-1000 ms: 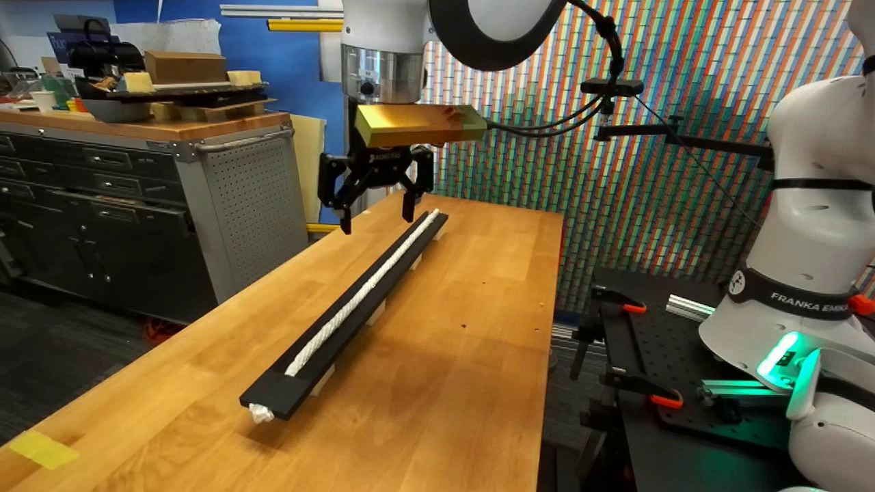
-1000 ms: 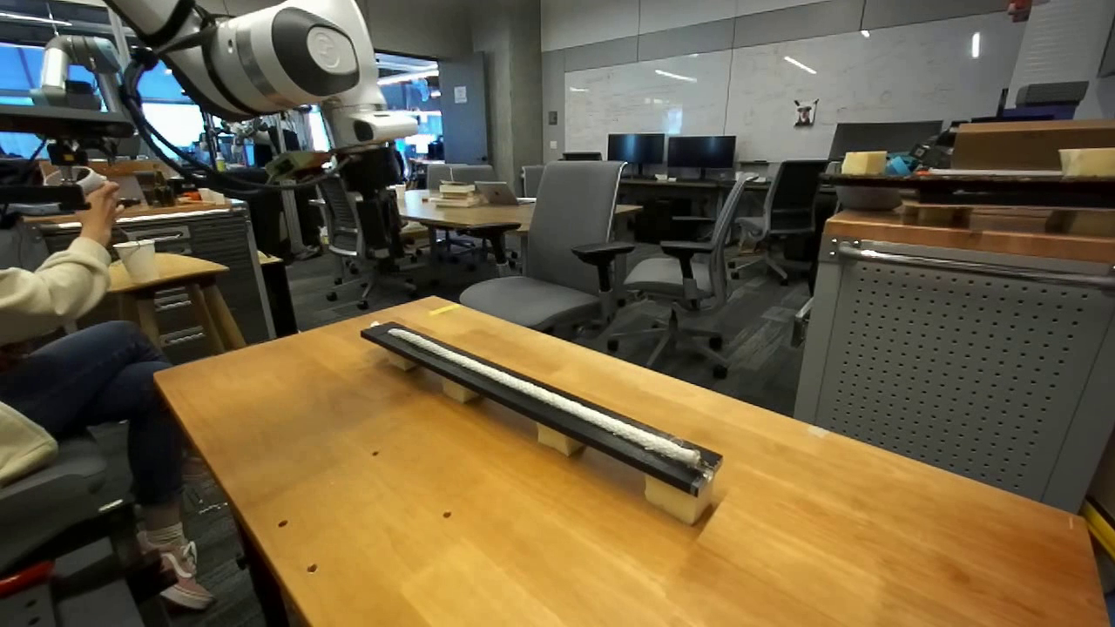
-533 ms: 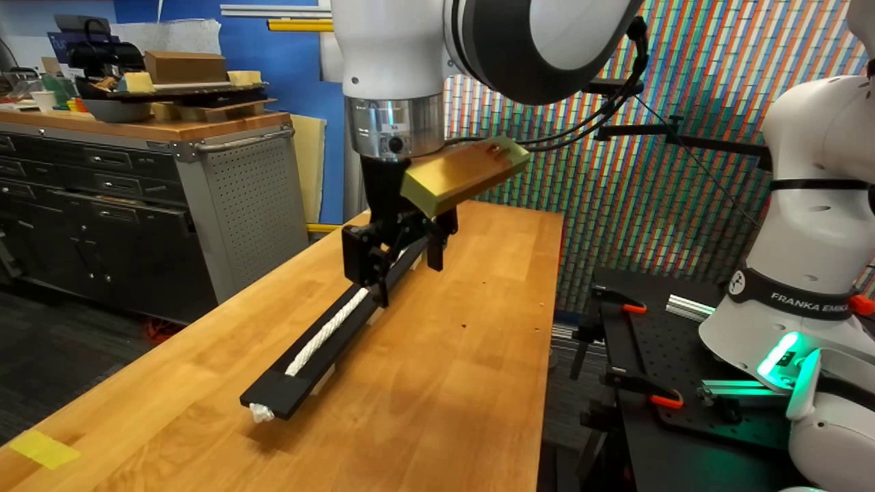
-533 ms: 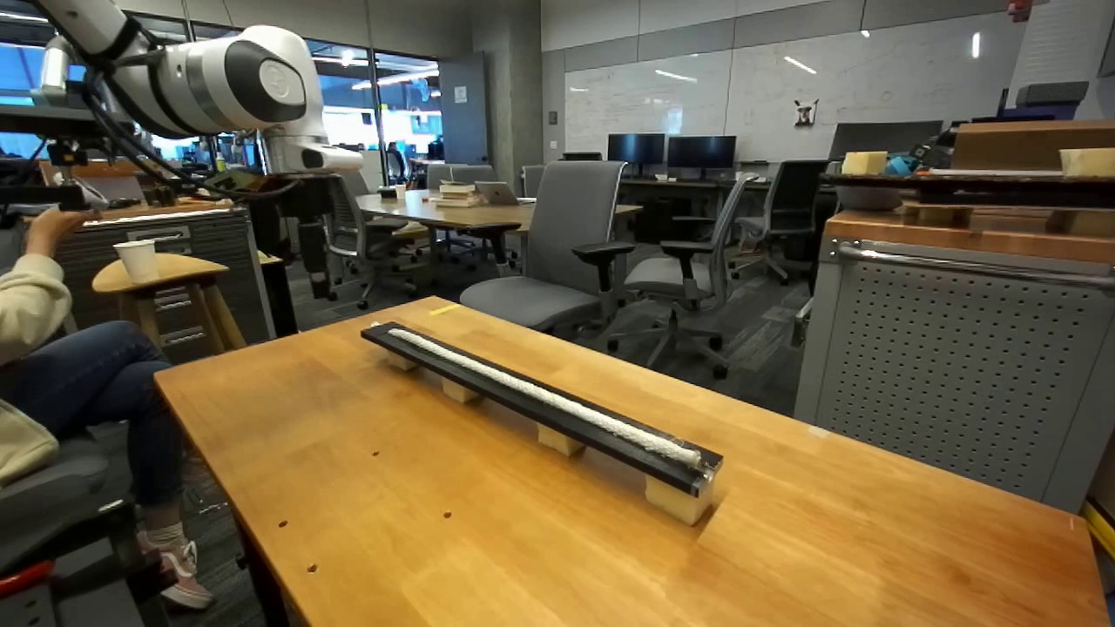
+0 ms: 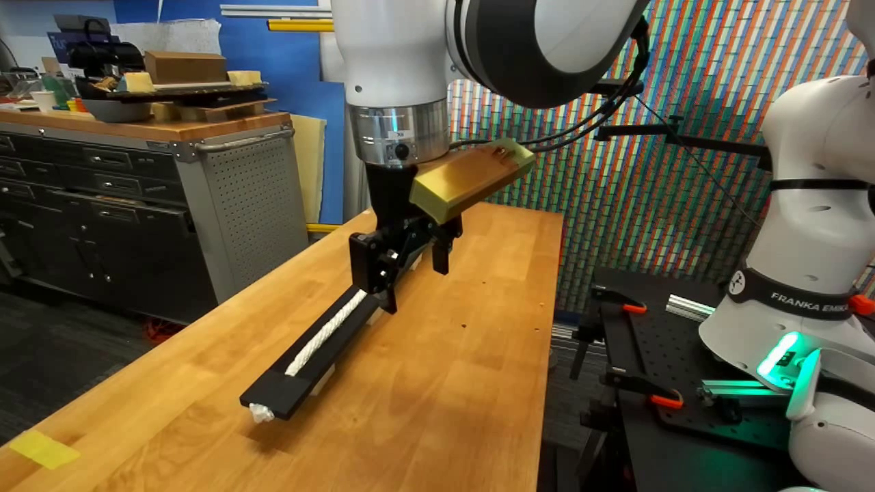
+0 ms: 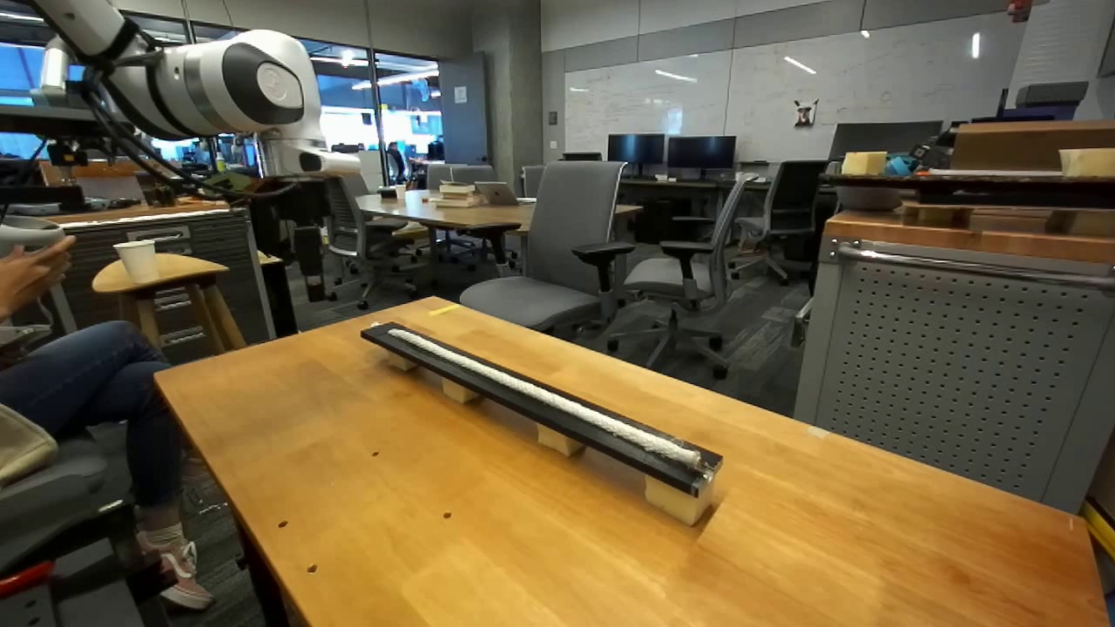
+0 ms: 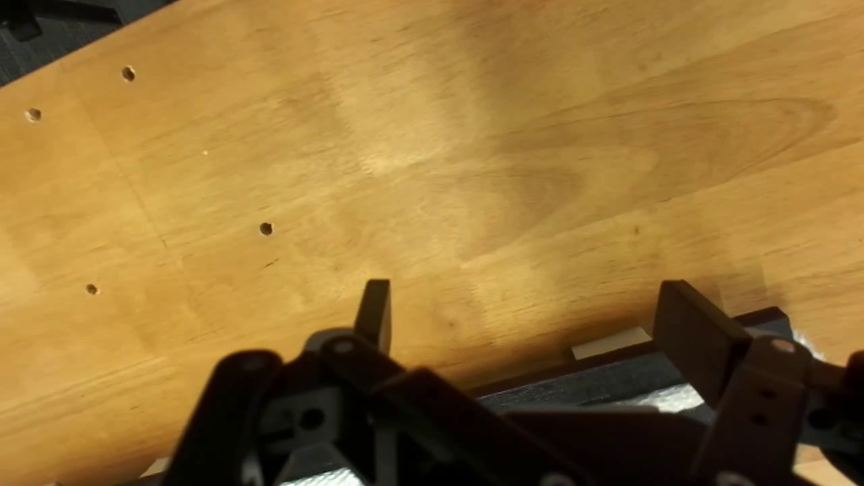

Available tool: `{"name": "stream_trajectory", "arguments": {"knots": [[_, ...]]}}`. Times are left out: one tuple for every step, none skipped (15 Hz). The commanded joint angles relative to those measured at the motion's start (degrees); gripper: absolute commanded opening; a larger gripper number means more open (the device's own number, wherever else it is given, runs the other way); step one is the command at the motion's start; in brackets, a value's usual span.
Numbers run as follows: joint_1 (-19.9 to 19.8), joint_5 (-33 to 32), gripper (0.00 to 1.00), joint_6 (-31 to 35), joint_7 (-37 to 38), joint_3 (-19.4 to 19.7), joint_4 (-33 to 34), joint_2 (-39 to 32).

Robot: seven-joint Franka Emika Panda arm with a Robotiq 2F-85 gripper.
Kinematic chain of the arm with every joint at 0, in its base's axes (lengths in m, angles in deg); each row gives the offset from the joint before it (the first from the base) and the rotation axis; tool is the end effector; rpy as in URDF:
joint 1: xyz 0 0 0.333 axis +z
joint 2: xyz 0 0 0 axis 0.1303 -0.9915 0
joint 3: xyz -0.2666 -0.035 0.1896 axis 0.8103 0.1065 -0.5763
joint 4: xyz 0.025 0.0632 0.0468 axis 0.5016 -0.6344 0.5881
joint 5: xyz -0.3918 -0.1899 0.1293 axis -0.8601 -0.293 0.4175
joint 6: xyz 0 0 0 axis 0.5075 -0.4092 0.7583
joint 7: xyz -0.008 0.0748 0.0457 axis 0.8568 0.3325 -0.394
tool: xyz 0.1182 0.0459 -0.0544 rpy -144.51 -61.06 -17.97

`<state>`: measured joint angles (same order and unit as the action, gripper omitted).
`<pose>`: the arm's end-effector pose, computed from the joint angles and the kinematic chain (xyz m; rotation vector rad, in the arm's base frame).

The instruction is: Set the rope along the middle of the black object then push it into the ridge

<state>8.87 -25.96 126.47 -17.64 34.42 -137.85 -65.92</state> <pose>0.5295 0.2728 0.2419 2.9637 -0.5605 -0.0122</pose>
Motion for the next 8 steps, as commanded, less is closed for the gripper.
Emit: {"name": "stream_trajectory", "arguments": {"knots": [[0.47, 0.19, 1.00, -0.15, -0.19, 0.48, 0.08, 0.05], [0.47, 0.19, 1.00, -0.15, -0.21, 0.49, 0.08, 0.05], [0.99, -1.11, 1.00, 0.92, 1.69, 0.64, 0.78, -0.49], [1.69, -2.08, 1.00, 1.03, 2.36, 0.38, 2.53, -1.77], [2.39, -3.36, 1.00, 0.52, 2.57, 0.24, 4.00, -2.85], [3.52, -5.62, 1.00, 1.64, 4.56, 0.34, 5.78, -4.33], [4.33, -6.49, 1.00, 0.66, 4.25, 0.12, 7.91, -5.80], [5.37, -7.78, 1.00, 0.18, 4.31, 0.10, 10.25, -7.56]]}}
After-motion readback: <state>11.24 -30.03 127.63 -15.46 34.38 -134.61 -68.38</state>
